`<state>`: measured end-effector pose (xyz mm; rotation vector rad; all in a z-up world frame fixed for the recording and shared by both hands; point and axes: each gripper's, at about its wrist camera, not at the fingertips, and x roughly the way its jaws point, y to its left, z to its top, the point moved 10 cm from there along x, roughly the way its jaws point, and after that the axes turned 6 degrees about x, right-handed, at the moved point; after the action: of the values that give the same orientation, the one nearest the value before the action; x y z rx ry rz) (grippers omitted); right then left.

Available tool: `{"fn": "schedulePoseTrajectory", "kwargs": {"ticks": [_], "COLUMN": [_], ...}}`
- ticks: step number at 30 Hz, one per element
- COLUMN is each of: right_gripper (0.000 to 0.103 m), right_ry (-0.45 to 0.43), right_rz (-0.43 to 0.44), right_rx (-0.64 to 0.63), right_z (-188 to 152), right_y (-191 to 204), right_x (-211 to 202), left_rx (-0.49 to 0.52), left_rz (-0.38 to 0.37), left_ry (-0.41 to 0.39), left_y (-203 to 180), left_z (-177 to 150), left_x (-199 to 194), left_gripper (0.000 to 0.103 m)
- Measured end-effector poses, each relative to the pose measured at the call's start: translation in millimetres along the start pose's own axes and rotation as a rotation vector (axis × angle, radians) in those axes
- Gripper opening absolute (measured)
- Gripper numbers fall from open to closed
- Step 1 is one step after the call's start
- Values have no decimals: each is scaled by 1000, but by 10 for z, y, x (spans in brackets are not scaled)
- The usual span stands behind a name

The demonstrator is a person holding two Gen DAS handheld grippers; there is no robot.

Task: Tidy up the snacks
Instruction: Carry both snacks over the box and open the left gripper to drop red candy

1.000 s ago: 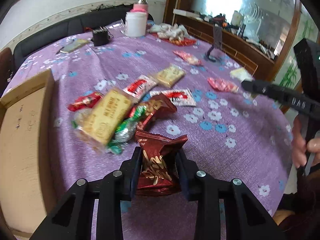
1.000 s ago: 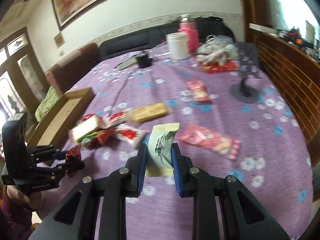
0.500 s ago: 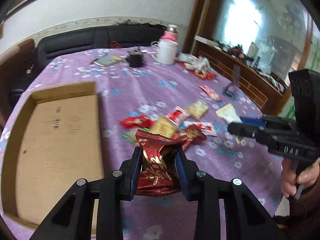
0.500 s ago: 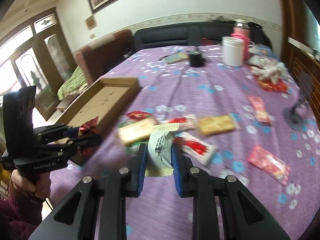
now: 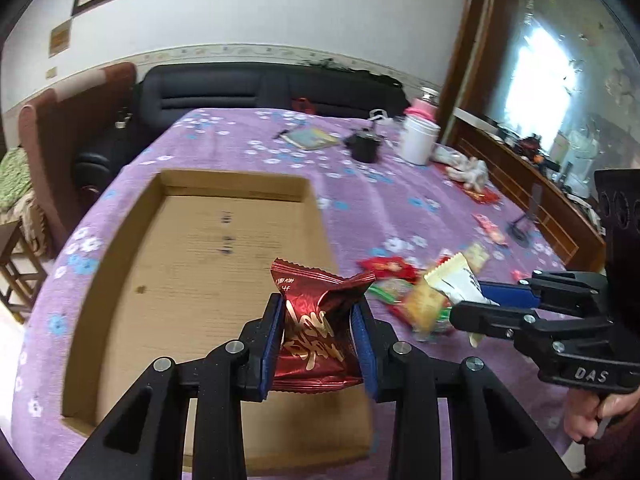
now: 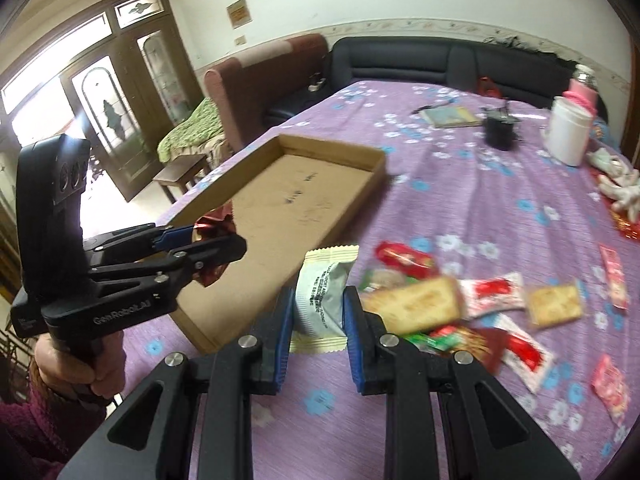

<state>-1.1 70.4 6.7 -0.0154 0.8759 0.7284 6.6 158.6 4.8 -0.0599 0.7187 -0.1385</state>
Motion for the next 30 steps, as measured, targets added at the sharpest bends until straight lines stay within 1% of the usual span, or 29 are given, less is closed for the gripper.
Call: {"fn": "schedulePoseTrajectory", "kwargs": {"ticks": [7, 9, 12, 17, 24, 30], "right_gripper": [24, 24, 24, 24, 24, 24], "right_ry": [49, 58, 78, 110, 153, 186], "right_rz": [68, 74, 86, 81, 75, 73], "right_rx": [9, -1, -19, -61, -96, -120], "right_z": [30, 18, -1, -60, -152, -259], "right_y": [310, 397, 519, 667, 751, 806], "right_x": [339, 411, 537, 701, 905, 1059], "left_rx": [-68, -78, -97, -122, -148, -168], "left_rz": [80, 108, 128, 167, 183, 181], "left_ry": [15, 23, 31, 50, 79, 97], "left_y": [400, 498, 614, 798, 913, 953], "left_z": [-98, -140, -185, -260, -352, -390], "left_x": [74, 93, 116, 149, 225, 272], "left_gripper": [35, 36, 36, 36, 36, 36]}}
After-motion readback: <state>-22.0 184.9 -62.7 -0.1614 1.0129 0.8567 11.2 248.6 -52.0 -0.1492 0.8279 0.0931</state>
